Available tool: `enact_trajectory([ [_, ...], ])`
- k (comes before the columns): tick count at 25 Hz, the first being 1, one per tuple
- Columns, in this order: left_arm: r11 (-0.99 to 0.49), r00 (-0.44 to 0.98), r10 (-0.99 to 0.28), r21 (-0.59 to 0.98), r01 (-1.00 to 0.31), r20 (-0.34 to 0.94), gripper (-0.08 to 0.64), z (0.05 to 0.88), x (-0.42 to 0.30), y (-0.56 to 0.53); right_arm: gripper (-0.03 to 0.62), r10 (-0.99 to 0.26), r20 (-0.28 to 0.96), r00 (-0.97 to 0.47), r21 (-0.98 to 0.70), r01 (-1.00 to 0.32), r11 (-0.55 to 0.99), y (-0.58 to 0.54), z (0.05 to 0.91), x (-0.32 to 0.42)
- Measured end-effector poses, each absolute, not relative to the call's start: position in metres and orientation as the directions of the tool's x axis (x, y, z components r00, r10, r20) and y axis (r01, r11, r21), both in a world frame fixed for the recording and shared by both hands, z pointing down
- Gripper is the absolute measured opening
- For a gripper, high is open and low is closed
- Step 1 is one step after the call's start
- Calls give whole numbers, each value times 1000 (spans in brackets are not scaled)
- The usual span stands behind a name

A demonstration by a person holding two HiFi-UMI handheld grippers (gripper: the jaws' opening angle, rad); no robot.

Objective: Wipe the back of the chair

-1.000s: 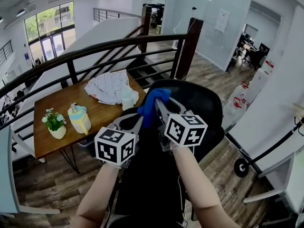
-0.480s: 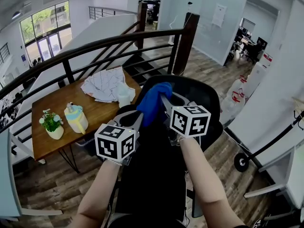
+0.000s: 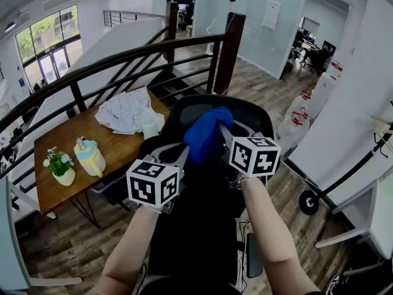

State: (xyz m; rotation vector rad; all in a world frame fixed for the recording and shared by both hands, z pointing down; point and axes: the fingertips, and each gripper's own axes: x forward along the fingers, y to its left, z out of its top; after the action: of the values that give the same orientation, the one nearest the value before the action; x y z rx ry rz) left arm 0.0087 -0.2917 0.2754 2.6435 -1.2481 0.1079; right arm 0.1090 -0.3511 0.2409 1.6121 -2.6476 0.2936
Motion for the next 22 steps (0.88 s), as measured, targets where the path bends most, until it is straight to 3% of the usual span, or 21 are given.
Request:
enact_trajectory([
  [22,-736,757,-620,184,-652,205,35,295,87,-262,83,-968,93,-233,-195,-958,212,-295,247,239],
])
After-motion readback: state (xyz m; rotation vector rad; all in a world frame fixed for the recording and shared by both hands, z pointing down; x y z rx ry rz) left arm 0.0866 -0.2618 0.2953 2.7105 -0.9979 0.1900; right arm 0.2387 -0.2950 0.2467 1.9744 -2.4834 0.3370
